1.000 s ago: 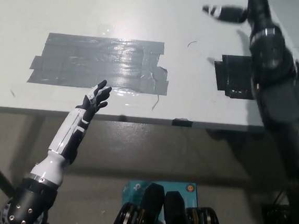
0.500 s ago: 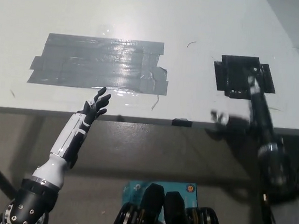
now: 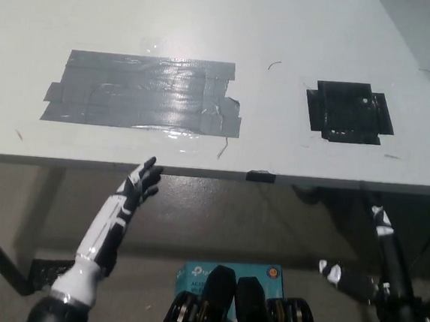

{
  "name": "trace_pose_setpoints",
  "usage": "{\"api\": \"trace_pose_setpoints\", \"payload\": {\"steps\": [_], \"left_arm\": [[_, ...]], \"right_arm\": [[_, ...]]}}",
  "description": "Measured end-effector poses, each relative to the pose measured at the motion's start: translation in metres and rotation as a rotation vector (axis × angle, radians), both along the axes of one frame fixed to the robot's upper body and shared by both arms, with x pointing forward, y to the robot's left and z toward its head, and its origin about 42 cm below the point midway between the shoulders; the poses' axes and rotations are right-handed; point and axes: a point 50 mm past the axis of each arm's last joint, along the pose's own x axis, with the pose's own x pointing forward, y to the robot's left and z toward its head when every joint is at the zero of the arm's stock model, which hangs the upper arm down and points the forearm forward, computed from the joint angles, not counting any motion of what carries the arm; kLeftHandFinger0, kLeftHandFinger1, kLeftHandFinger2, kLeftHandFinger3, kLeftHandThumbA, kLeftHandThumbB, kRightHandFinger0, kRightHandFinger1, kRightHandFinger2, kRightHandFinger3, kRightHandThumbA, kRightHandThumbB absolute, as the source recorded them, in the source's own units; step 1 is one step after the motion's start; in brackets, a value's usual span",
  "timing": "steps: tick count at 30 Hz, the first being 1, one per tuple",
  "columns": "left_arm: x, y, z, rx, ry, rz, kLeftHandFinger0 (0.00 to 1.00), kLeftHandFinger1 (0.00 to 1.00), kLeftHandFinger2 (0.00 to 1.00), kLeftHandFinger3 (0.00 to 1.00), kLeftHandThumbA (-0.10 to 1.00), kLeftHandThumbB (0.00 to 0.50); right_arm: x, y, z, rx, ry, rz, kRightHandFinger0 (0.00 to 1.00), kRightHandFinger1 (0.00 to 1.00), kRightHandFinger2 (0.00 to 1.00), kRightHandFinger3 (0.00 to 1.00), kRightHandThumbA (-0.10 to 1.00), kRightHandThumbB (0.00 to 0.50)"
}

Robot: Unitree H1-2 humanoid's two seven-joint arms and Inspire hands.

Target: A rubick's cube is kept in the black marked spot on the table and the robot uses its right arm to pick it up and hands it to a person

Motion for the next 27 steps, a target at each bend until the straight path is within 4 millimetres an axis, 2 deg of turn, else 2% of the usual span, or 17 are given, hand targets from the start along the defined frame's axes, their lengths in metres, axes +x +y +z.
{"api": "trace_pose_setpoints", "payload": {"steps": [2,6,9,13,27], "left_arm": [[-0.012,-0.004,0.000,-0.013,-0.004,-0.007,1.00,1.00,1.00,1.00,1.00,0.118],[-0.039,-0.010,0.000,-0.045,-0.022,-0.015,1.00,1.00,1.00,1.00,1.00,0.141],[-0.055,-0.009,-0.005,-0.057,-0.019,-0.012,1.00,1.00,1.00,1.00,1.00,0.135],[-0.063,-0.006,-0.009,-0.057,-0.022,-0.003,1.00,1.00,1.00,1.00,1.00,0.124],[-0.061,0.001,-0.006,-0.057,-0.044,0.011,1.00,1.00,1.00,1.00,1.00,0.126]], "right_arm": [[-0.018,0.004,0.006,0.024,-0.025,0.028,1.00,1.00,1.00,1.00,1.00,0.347],[-0.049,0.015,0.018,0.078,-0.087,0.098,1.00,1.00,1.00,1.00,1.00,0.315],[-0.063,0.022,0.020,0.121,-0.118,0.149,1.00,1.00,1.00,1.00,0.99,0.308],[-0.065,0.026,0.022,0.150,-0.155,0.184,1.00,1.00,1.00,1.00,1.00,0.312],[-0.064,0.026,0.023,0.182,-0.195,0.216,1.00,1.00,1.00,1.00,0.99,0.301]]}}
